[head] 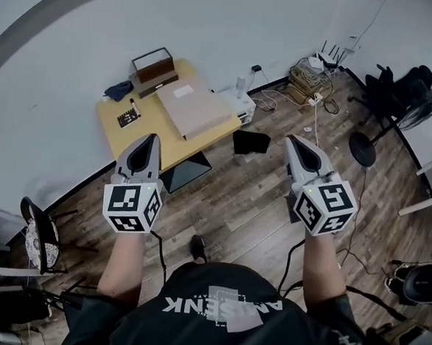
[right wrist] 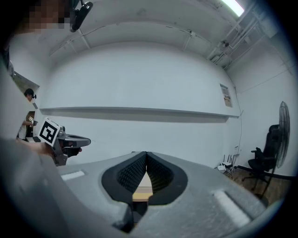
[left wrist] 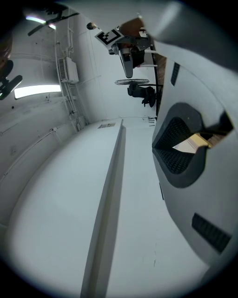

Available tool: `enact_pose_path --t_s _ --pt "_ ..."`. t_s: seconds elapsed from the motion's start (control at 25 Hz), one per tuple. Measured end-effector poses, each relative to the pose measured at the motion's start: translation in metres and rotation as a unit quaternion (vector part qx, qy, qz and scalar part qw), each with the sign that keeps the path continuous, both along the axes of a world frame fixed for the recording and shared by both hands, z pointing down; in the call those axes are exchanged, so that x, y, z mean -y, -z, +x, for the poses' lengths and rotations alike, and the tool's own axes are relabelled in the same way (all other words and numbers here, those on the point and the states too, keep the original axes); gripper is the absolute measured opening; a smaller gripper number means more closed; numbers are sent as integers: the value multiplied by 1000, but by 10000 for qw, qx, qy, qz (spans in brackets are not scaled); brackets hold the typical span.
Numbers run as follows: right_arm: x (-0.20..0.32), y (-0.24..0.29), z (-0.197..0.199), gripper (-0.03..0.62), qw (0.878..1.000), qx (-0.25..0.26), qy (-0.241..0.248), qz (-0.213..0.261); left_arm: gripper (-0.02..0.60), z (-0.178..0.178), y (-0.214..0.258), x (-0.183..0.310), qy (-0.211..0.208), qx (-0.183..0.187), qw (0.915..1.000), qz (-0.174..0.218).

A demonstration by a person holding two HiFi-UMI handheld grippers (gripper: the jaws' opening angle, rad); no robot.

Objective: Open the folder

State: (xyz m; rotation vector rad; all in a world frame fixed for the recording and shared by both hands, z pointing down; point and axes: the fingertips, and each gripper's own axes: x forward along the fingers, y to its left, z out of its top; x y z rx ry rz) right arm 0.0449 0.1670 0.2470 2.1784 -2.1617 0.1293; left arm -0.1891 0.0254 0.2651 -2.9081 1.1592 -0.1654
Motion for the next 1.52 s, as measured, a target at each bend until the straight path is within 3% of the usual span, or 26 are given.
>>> enact_pose_path --t_s 0.24,0.44,1.0,1.16,1.52 --pt "38 -5 -2 6 9999 -67 -53 -145 2 -2 -2 44 77 -250 9997 20" --pt "73 -14 -4 6 9997 5 -115 -224 2 -3 -11 78 -33 -158 9998 -79" --pt "164 -13 5 6 9999 0 -5 -131 2 12 -19 148 -354 -361 9985 -212" --pt "193 -17 26 6 9998 54 198 -89 2 27 -21 164 -200 -371 9988 -231" --pt "278 -13 91 6 9951 -46 990 25 2 71 -15 214 586 -353 9975 -196"
